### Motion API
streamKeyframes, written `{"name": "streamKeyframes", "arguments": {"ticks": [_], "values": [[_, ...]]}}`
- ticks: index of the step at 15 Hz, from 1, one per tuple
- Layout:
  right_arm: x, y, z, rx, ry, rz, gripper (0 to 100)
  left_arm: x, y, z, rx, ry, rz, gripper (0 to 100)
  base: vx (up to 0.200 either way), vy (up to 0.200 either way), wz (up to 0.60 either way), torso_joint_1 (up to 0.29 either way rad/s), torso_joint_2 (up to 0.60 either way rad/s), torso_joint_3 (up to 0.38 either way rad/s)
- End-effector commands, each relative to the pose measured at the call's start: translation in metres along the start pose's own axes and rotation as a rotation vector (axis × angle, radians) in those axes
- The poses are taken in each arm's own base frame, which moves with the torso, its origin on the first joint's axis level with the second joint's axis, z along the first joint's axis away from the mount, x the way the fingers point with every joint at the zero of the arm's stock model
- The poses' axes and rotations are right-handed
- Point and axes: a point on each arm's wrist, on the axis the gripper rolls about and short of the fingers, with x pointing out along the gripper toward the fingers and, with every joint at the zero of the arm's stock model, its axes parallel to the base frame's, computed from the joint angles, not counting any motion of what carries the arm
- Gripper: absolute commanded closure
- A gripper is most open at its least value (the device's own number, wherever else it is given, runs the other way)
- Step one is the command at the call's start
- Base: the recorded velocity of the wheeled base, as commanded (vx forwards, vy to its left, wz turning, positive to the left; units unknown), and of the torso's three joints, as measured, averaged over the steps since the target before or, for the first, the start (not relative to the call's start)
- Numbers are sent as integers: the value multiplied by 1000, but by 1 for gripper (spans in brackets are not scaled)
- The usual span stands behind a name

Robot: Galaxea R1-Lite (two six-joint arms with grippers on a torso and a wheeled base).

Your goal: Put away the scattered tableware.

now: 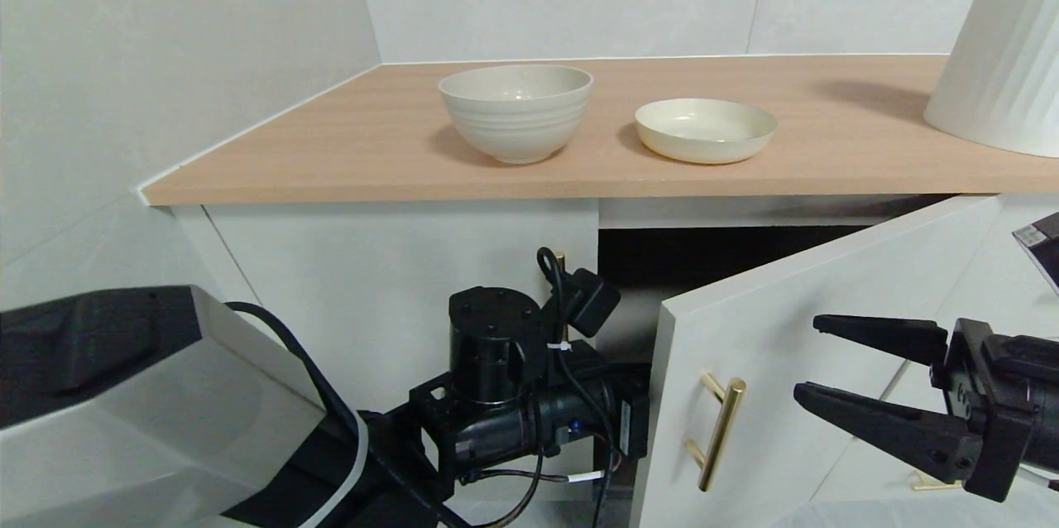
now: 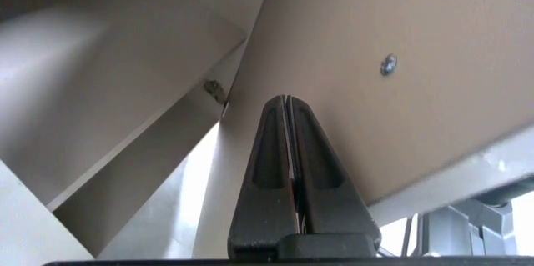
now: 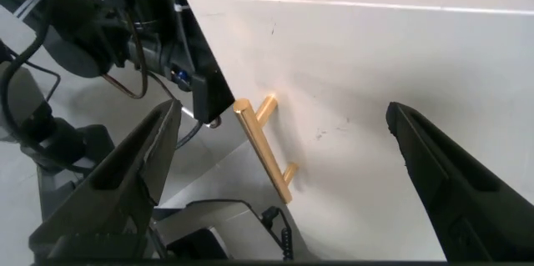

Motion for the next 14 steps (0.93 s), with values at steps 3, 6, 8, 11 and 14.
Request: {"name": "streamKeyframes", "arguments": {"ticks": [3, 6, 8, 11, 14], "values": [[-1, 1, 0, -2, -4, 2, 0, 2, 0, 3, 3, -7, -4, 100, -200, 0, 0, -1, 5, 5], [-1, 1, 0, -2, -4, 3, 0, 11, 1, 1, -4, 14, -4, 100, 0, 0, 0, 0, 0, 0], [-2, 1, 1, -4, -6, 5, 0, 15, 2, 1, -9, 26, -1, 100, 0, 0, 0, 0, 0, 0], [-4, 3, 3, -10, -19, 5, 0, 17, 0, 4, -7, 24, -6, 100, 0, 0, 0, 0, 0, 0], [-6, 4, 6, -19, -35, 6, 0, 20, -1, 7, -13, 38, -5, 100, -133, 0, 0, 5, 3, 3]]}}
